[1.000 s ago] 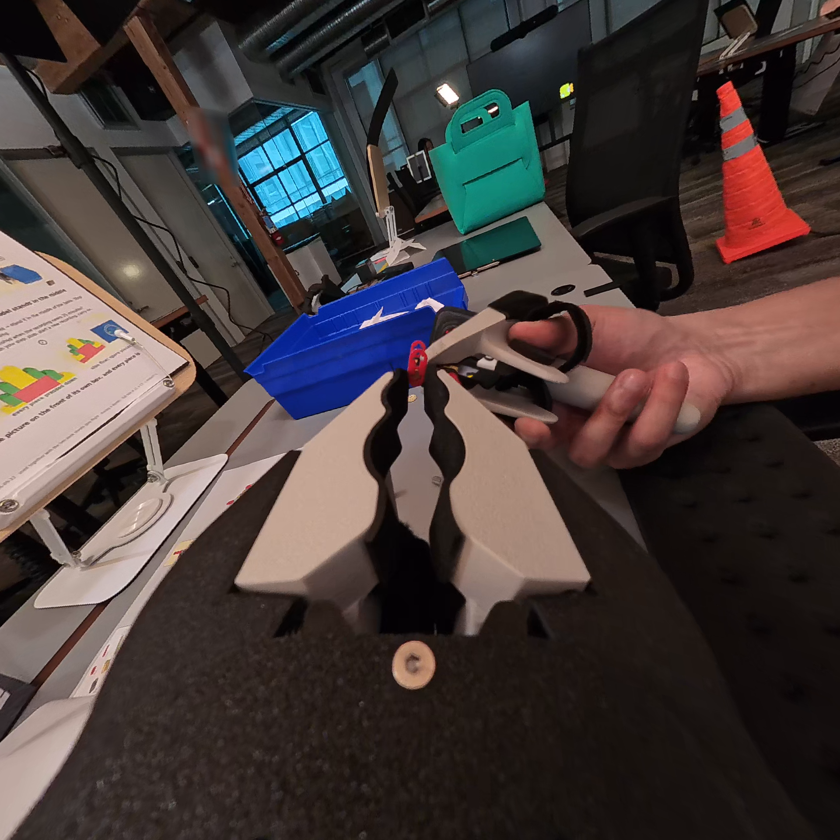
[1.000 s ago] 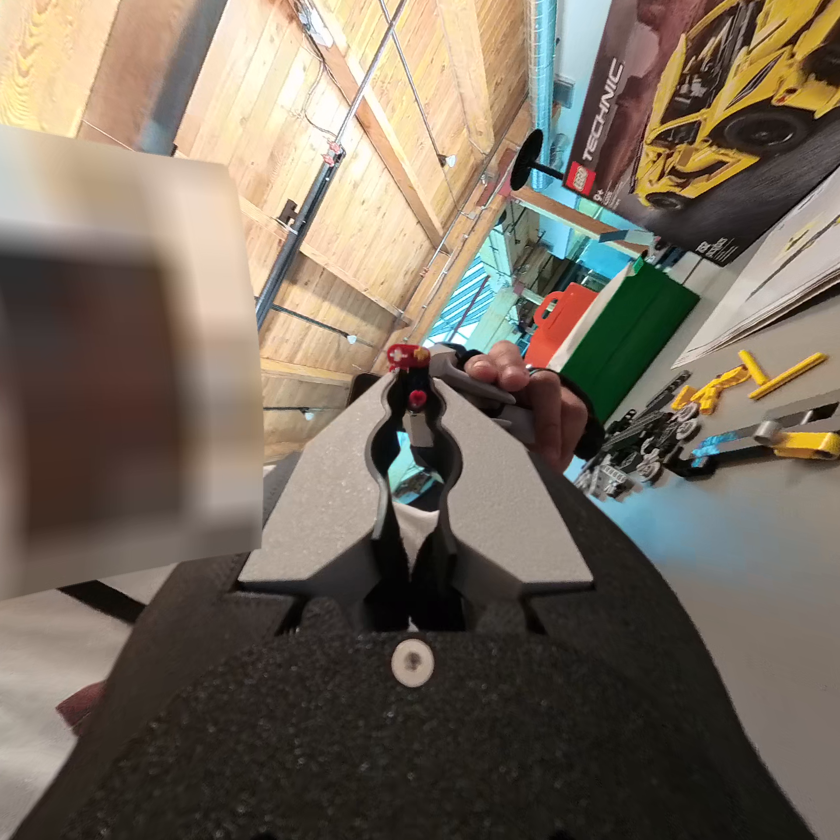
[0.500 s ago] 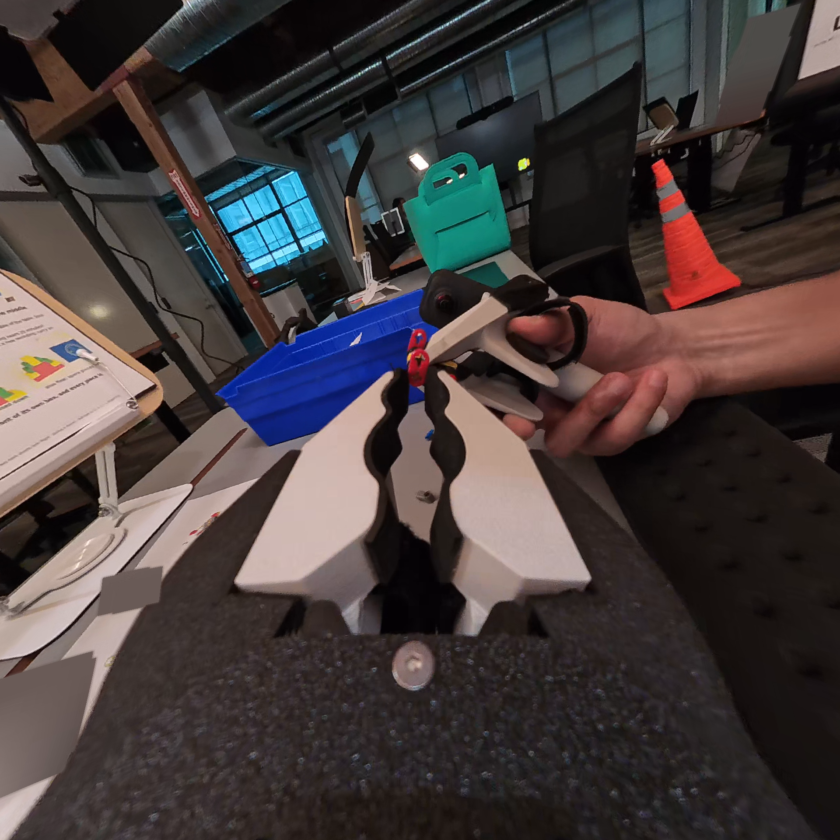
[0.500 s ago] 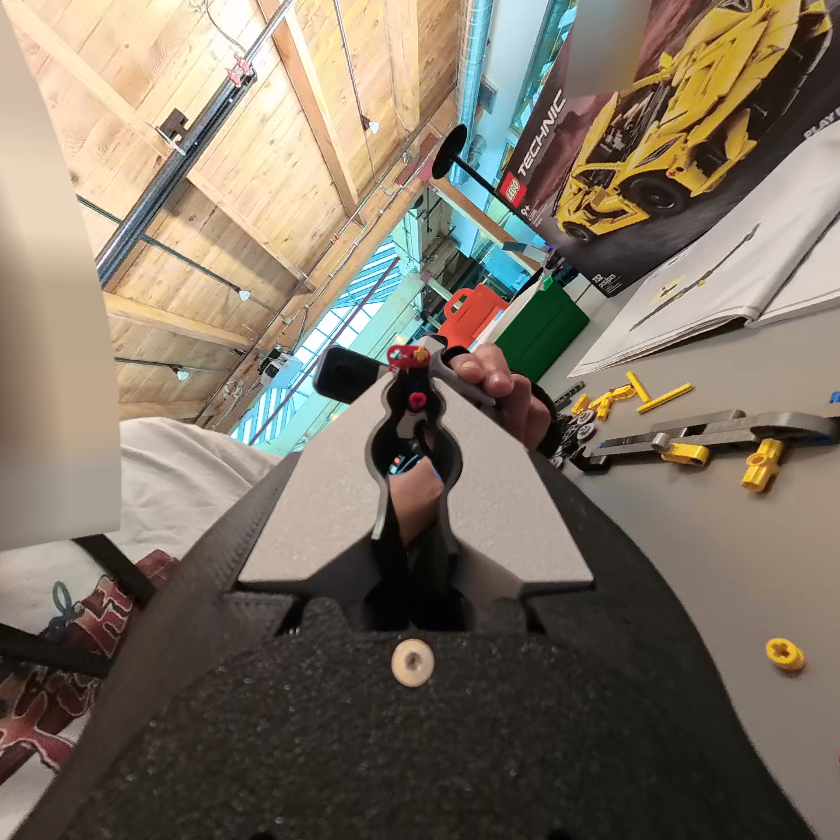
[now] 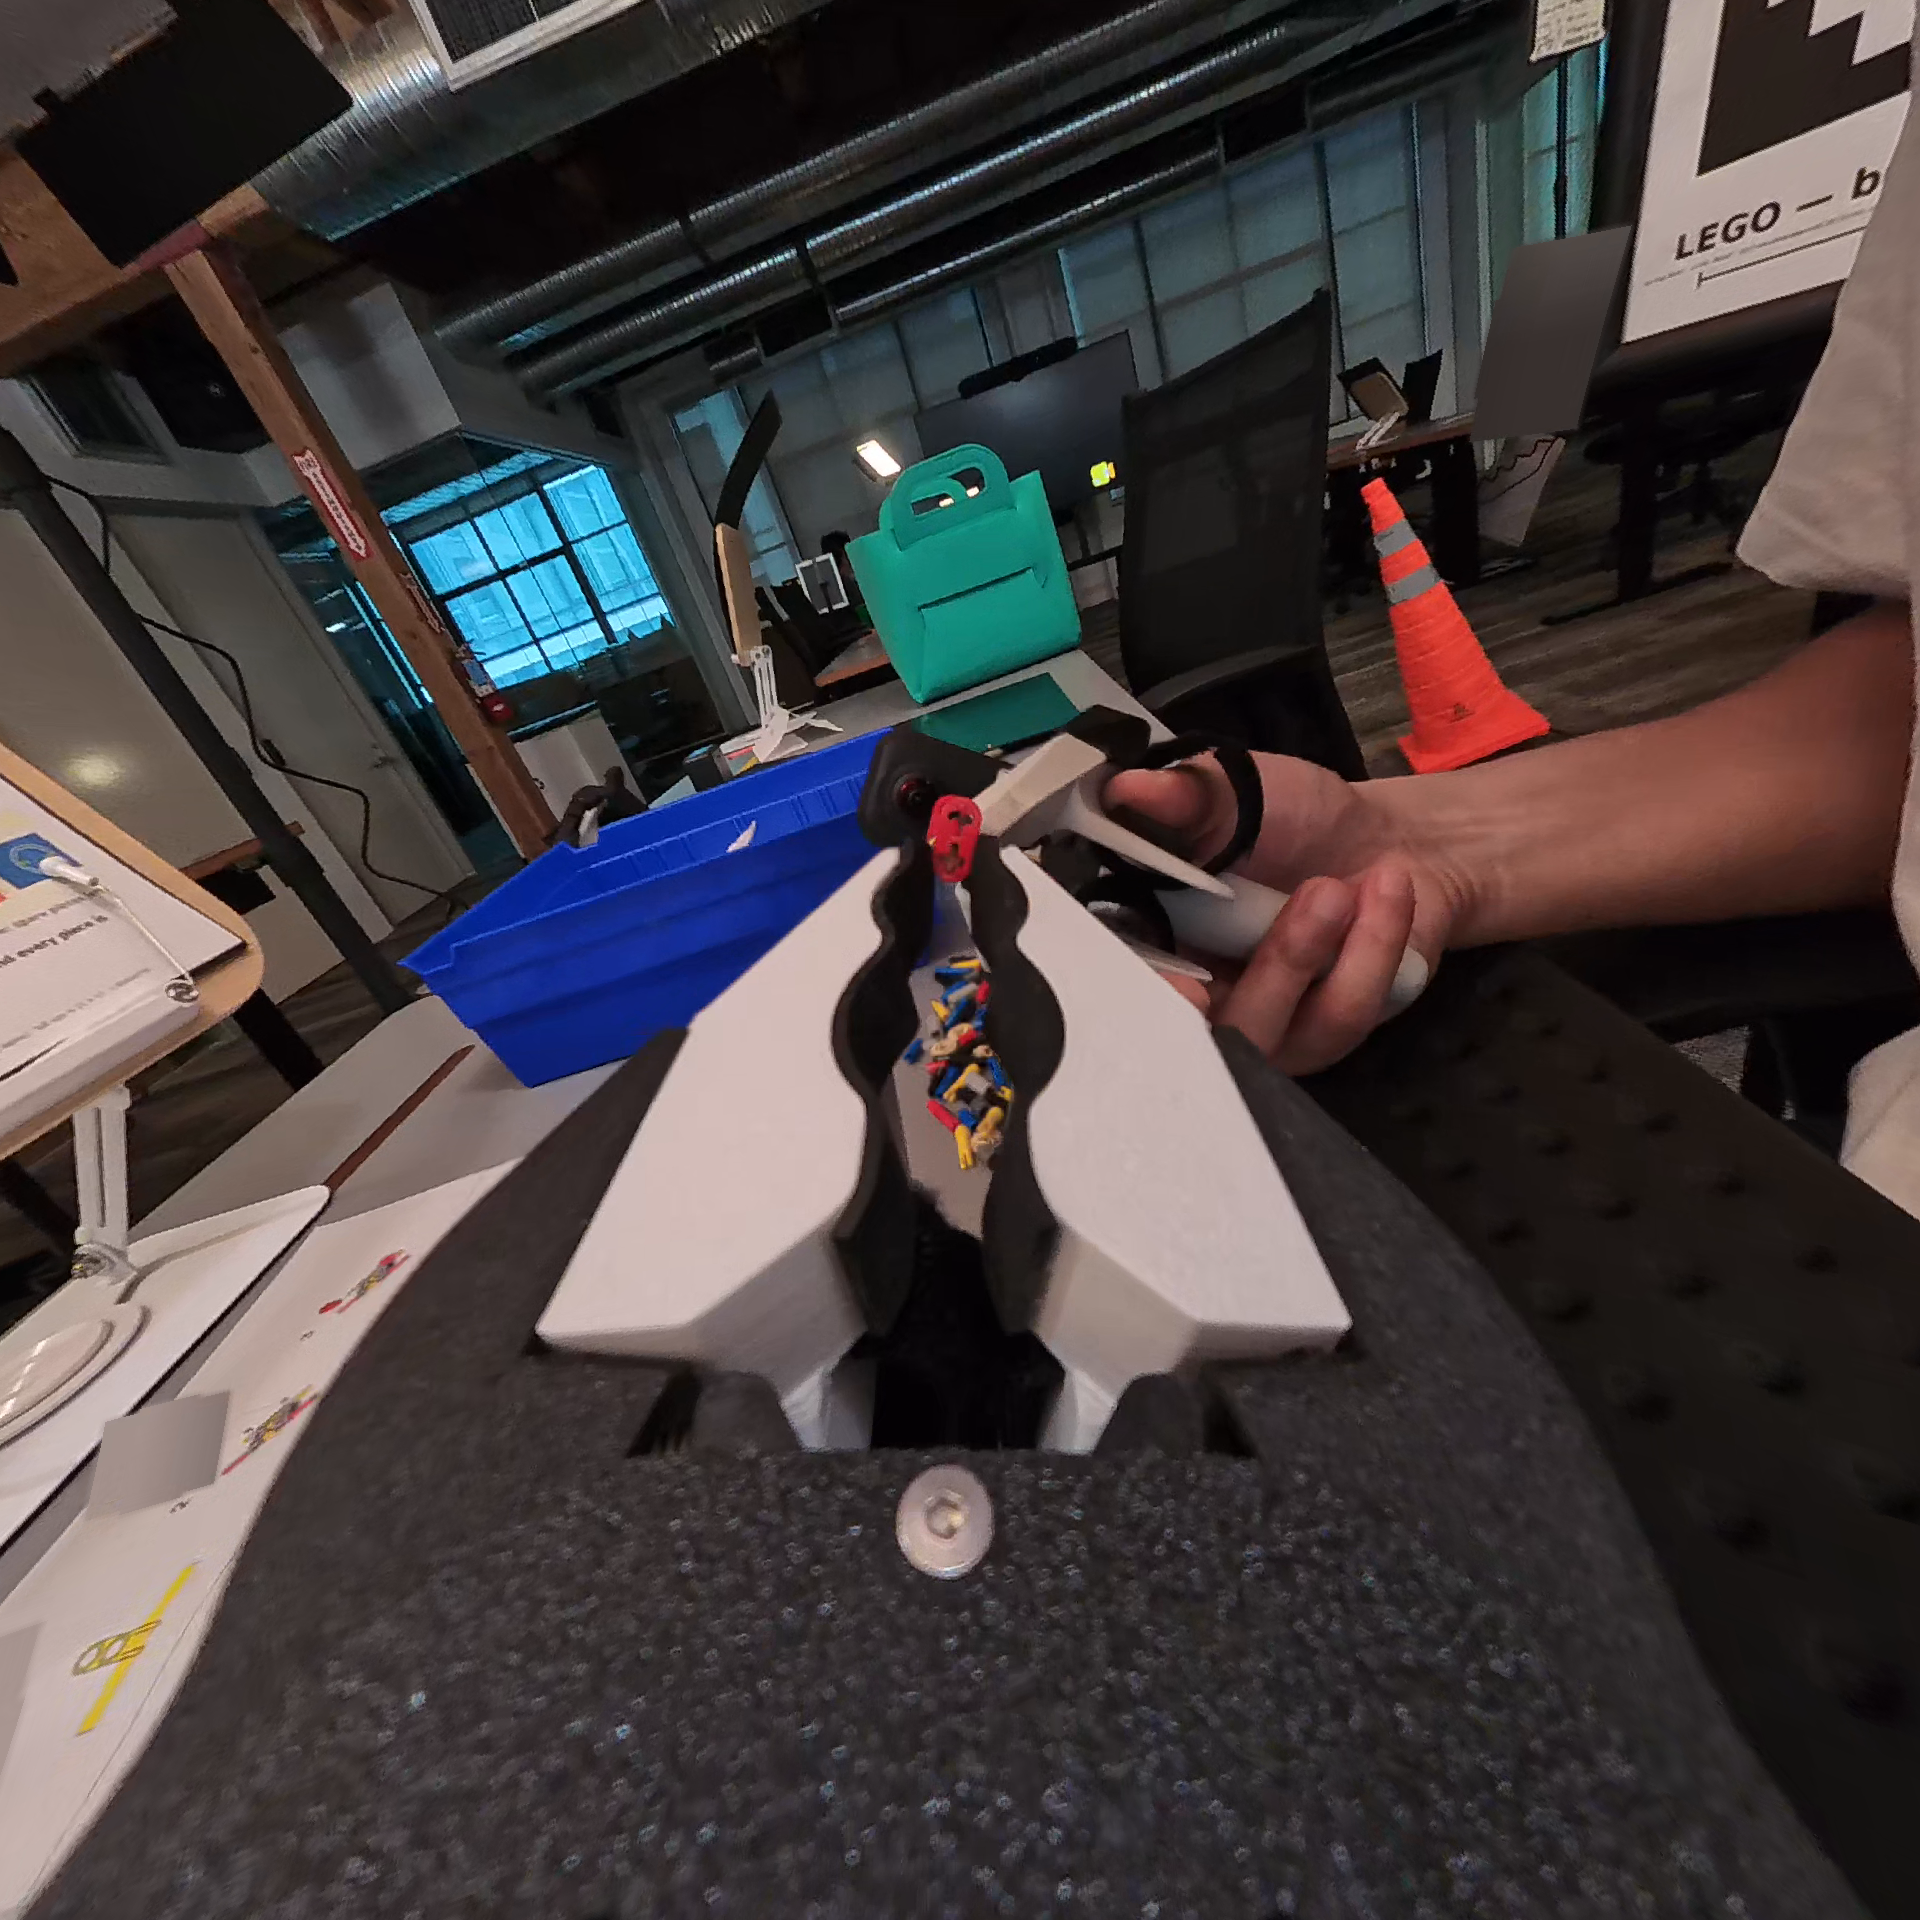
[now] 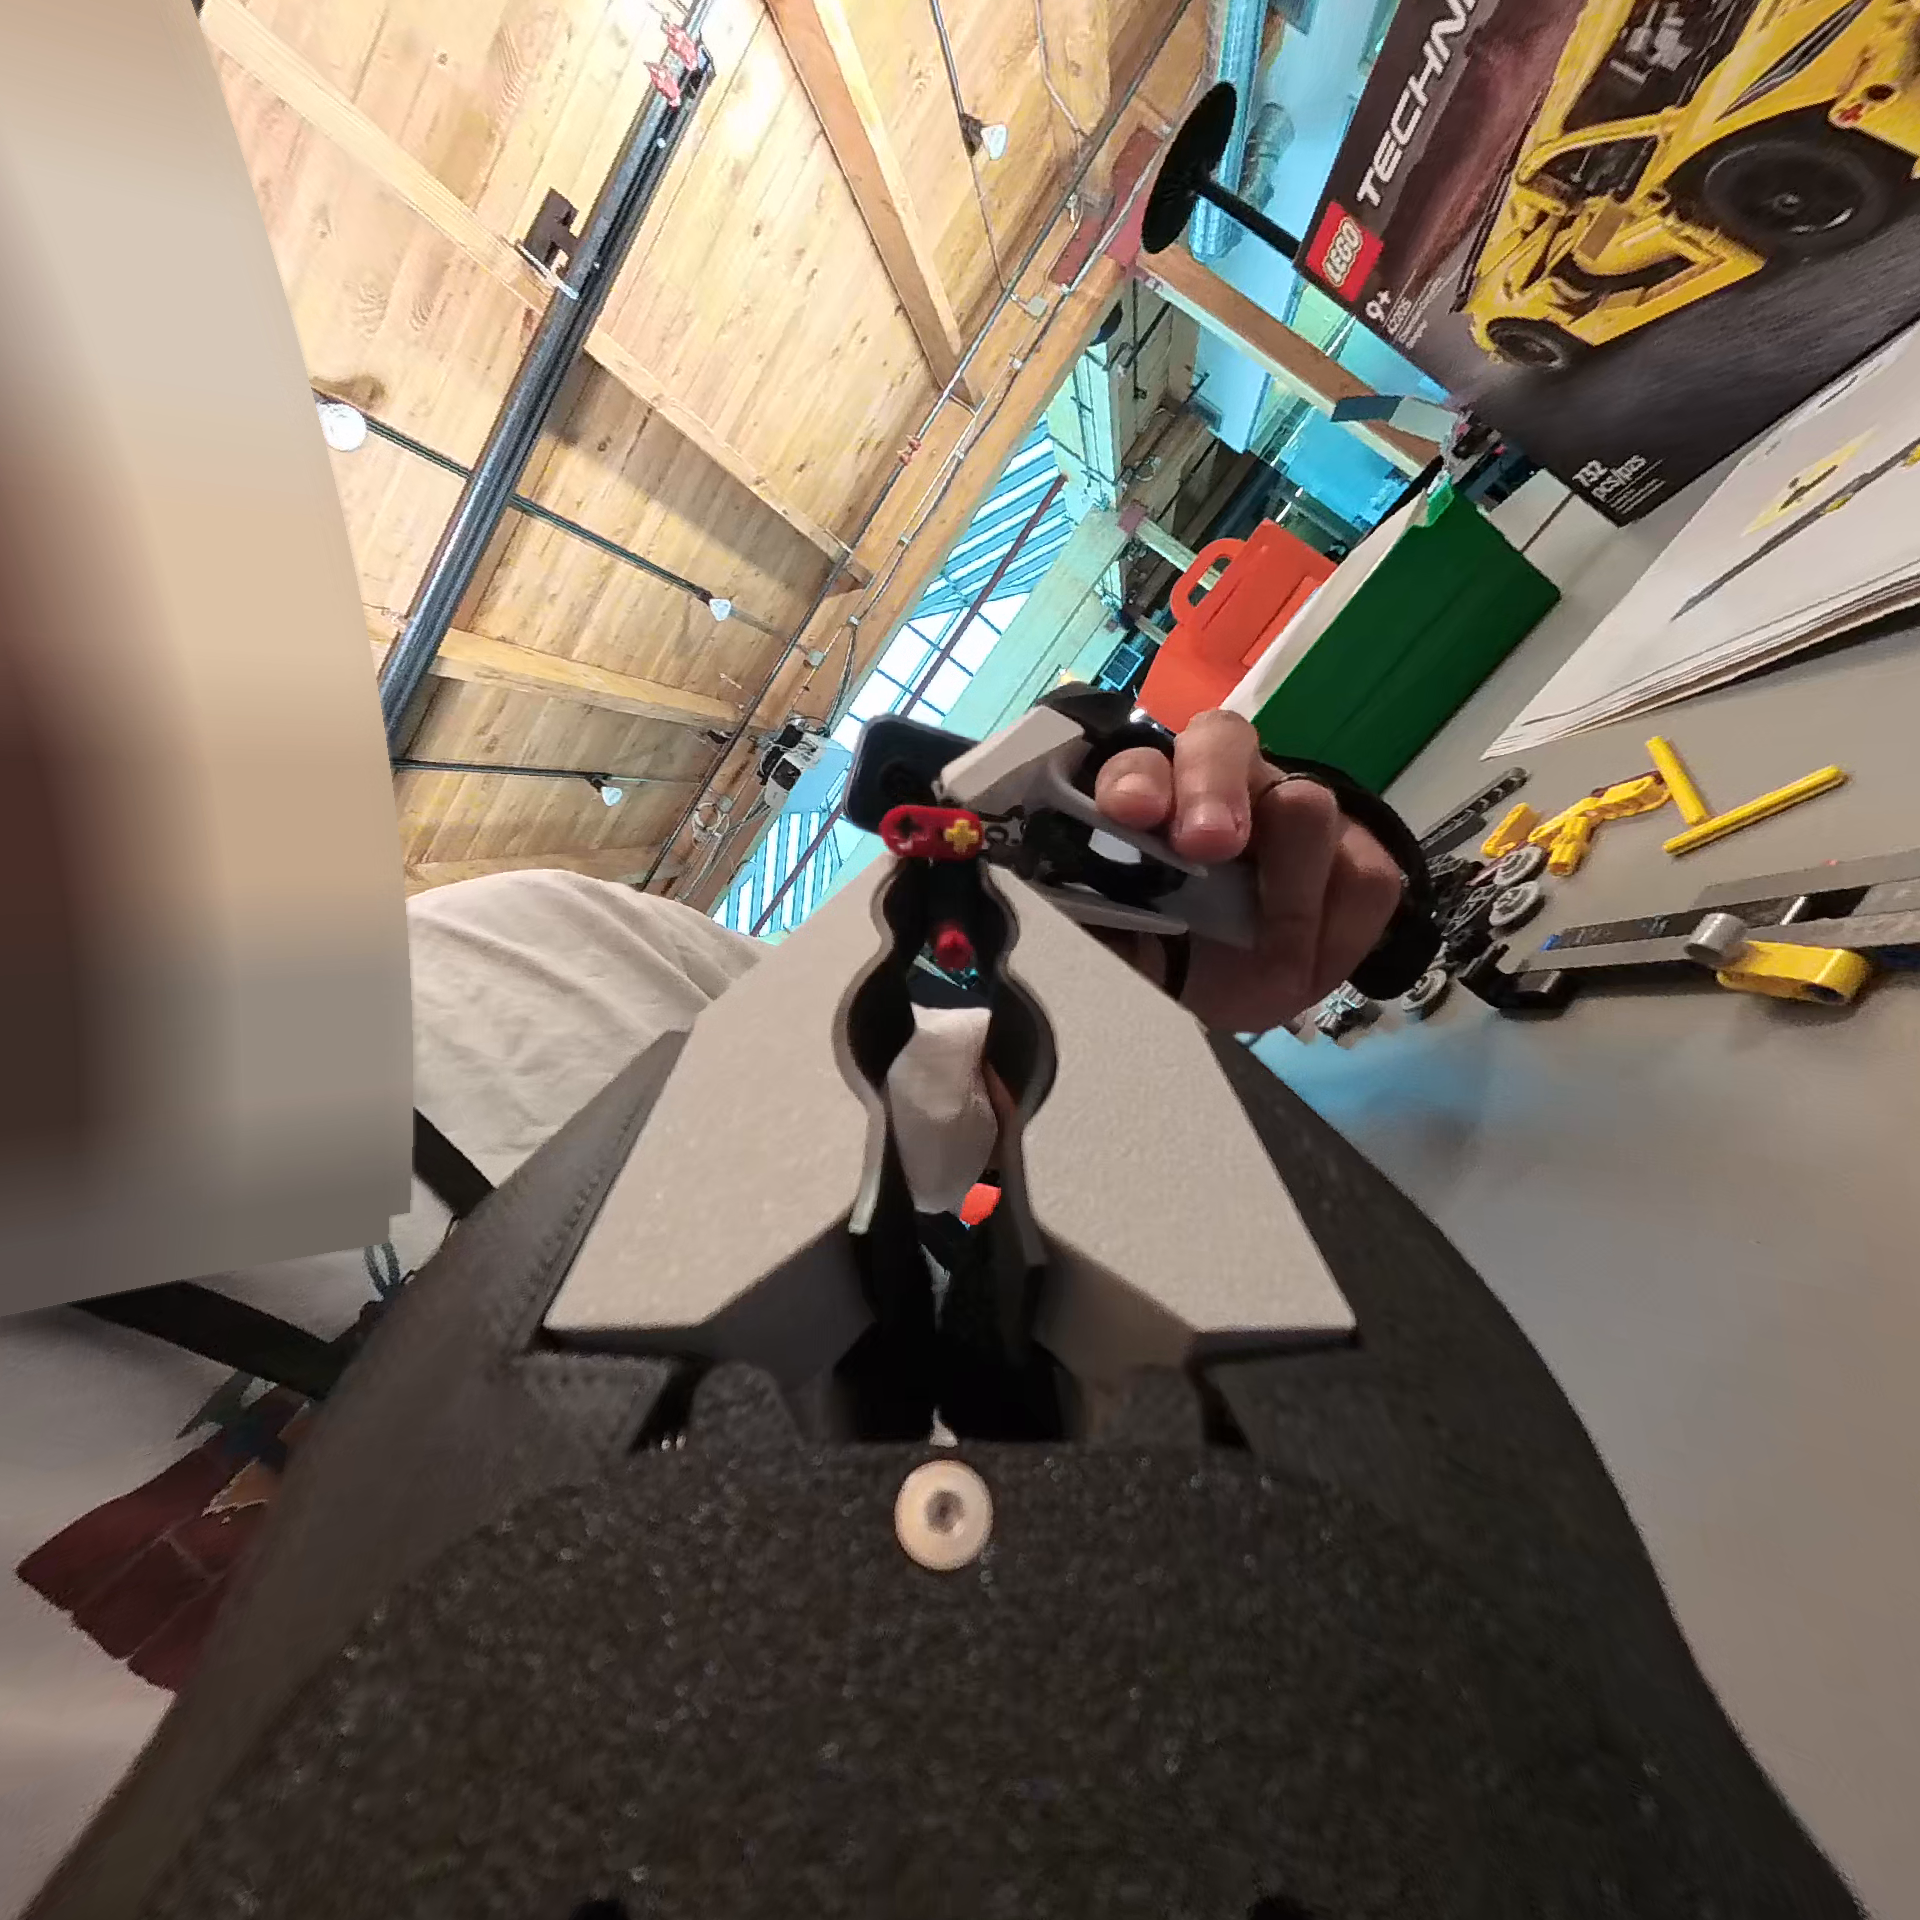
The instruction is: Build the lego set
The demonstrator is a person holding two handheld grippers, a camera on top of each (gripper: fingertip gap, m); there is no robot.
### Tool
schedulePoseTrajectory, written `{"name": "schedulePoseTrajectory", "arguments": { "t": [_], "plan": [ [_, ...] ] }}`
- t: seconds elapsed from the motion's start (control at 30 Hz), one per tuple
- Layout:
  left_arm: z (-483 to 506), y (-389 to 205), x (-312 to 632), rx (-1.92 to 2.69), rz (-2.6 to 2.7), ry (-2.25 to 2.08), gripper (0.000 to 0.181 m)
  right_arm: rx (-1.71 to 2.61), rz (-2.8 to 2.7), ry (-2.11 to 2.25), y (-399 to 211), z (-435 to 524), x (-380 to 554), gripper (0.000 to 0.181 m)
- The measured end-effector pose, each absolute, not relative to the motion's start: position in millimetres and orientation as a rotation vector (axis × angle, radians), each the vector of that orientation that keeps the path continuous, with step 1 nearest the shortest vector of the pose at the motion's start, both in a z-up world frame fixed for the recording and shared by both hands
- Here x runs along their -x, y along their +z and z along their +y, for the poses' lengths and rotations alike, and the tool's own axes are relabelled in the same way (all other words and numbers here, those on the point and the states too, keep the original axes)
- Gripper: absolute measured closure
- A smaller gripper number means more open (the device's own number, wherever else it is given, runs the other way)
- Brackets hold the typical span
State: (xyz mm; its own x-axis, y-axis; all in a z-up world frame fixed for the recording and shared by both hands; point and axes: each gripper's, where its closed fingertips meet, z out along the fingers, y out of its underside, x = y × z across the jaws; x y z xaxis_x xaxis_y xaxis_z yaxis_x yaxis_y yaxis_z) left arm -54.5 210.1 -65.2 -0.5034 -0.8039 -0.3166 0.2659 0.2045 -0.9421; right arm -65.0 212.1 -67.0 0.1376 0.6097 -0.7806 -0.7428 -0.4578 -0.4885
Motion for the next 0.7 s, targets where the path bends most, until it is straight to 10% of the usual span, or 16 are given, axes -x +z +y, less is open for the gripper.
{"name": "schedulePoseTrajectory", "arguments": {
  "t": [0.7],
  "plan": [
    [208.5, -69.2, 59.9, 0.511, 1.653, -1.457, 0.175, 1.354, 0.111, 1.6, -70.2, 210.1, 72.3, 0.174]
  ]
}}
